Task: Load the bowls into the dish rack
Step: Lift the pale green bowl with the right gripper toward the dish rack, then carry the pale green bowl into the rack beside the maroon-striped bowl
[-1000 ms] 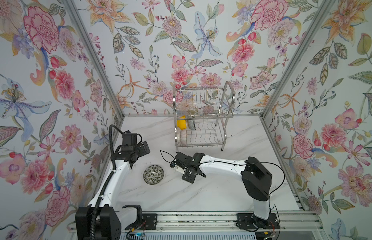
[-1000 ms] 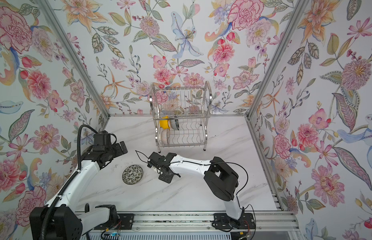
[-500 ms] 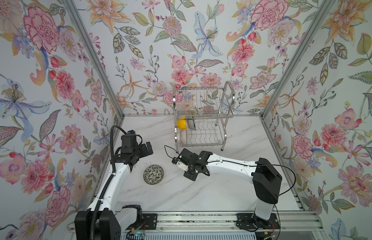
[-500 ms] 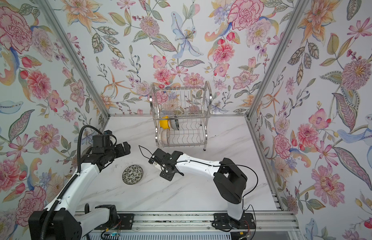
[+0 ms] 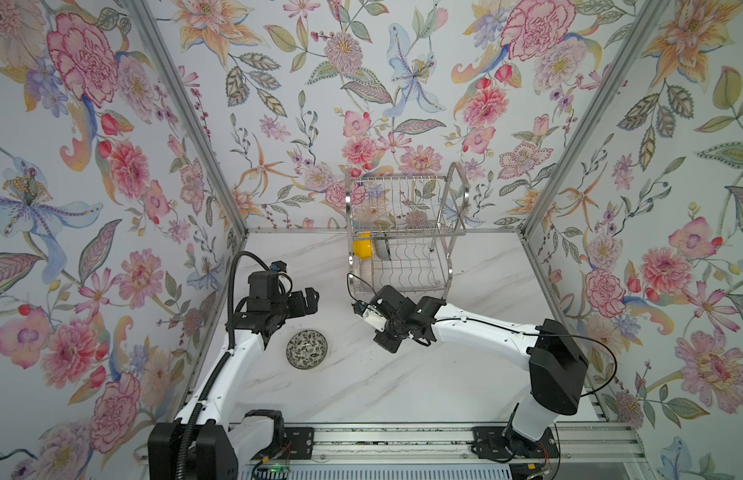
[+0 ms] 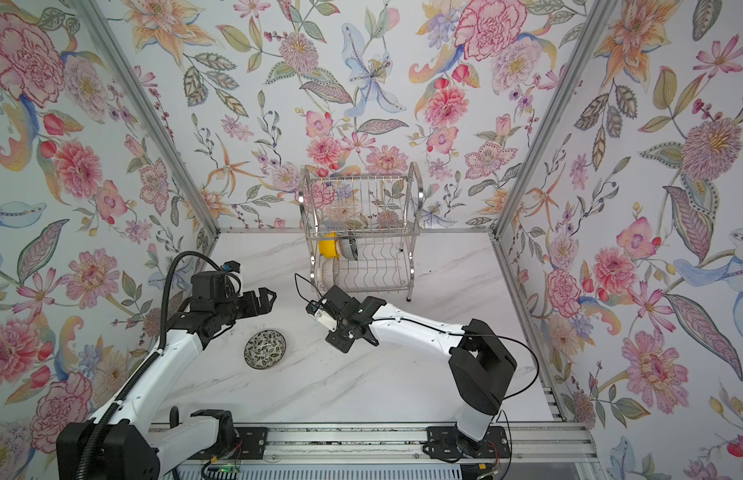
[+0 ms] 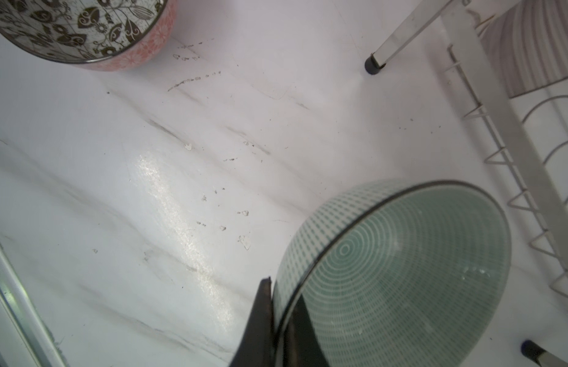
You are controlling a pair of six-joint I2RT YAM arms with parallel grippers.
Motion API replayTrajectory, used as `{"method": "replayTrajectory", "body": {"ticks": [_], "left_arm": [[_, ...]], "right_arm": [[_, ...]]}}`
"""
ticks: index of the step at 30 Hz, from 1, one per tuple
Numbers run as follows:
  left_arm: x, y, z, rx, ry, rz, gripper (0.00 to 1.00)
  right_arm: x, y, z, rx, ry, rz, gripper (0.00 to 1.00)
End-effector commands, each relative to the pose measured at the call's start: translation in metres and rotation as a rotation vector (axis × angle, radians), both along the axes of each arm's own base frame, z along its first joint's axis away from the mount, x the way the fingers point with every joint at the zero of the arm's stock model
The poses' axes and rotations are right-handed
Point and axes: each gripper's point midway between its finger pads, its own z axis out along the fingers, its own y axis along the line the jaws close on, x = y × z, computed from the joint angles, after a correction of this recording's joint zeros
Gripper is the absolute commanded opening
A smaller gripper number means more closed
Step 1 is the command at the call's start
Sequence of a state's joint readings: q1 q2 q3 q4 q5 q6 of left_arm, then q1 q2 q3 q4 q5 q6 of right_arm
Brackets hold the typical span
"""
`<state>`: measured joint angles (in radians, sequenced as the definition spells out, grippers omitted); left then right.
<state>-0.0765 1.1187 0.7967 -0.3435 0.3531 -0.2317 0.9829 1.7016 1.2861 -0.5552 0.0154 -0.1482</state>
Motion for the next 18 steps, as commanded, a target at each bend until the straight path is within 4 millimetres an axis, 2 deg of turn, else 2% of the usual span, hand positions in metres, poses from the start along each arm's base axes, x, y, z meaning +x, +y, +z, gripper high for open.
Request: {"method": "replayTrajectory", "body": {"ticks": [1,9,18], "left_arm": [[-0.005,-0.024,0.009,-0.05,-0.056,-0.121,0.99],[-0.016,-0.054,0.014,-0.1,-0.093,-0.264,0.99],[-0.018,-0.062,0.011,-0.109,-0.087,-0.303,0.99]], "right_arm": [[0.011,0.009,0.032,0.128,-0.061,-0.021,0.0],[0.027,0.005,0.061,0.291,-0.118,-0.064,0.0],[0.055,-0.006,0.101,0.528,-0.246,-0.174,0.0]]}}
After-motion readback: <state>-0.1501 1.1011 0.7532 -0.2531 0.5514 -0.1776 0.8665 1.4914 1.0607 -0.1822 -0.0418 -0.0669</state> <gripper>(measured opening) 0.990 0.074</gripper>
